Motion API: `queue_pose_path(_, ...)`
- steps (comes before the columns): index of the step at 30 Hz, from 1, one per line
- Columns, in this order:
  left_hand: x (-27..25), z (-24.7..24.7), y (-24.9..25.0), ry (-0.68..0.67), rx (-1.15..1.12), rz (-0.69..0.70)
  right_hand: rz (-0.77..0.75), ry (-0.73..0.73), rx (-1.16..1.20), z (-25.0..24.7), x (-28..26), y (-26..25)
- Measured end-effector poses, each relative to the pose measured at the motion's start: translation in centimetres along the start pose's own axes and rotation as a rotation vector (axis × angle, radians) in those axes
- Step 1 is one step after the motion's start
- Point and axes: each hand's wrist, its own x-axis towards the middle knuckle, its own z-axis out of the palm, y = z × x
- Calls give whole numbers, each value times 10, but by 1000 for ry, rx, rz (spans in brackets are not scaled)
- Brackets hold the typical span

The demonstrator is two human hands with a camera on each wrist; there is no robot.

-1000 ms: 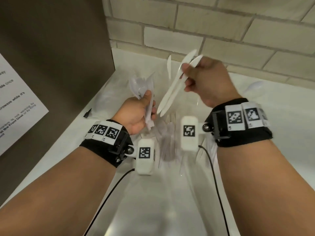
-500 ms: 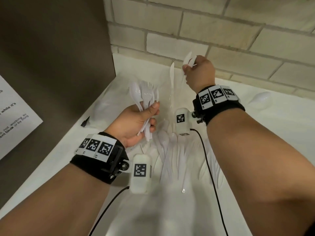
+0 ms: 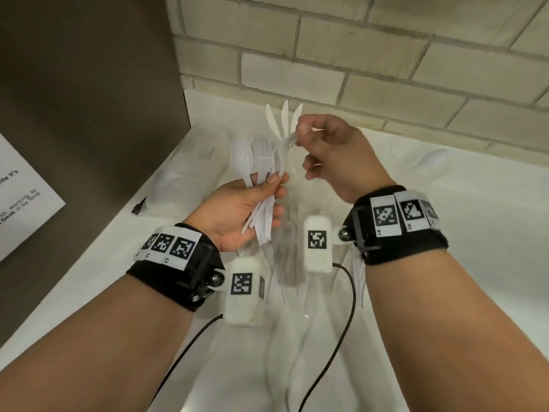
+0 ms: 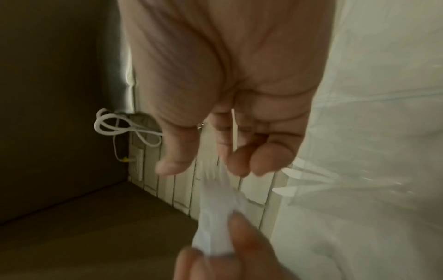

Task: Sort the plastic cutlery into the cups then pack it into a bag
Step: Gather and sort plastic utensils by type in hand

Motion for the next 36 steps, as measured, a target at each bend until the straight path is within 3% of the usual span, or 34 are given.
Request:
queue_pose_path(5, -5, 18, -6, -36, 131, -35, 151, -120, 111, 1, -30, 10)
queue_pose_path(14, -12, 33, -12, -21, 207, -47, 149, 119, 156, 3, -45, 20)
queue_pose_path(20, -14, 38, -12, -45, 136, -54, 152, 103, 251, 11, -52, 18)
queue_pose_path(23, -13, 38, -13, -39, 93, -39, 180, 162, 332, 14, -52, 18)
queue_pose_path(26, -12, 35, -12, -20, 93, -32, 207, 250, 340, 14, -50, 19)
queue_pose_path(31, -8, 29, -11, 103, 202, -28, 129, 438, 573, 6, -45, 10)
queue_pose_path(36, -7, 27, -12, 172, 299, -4, 49, 427, 341, 4, -41, 5)
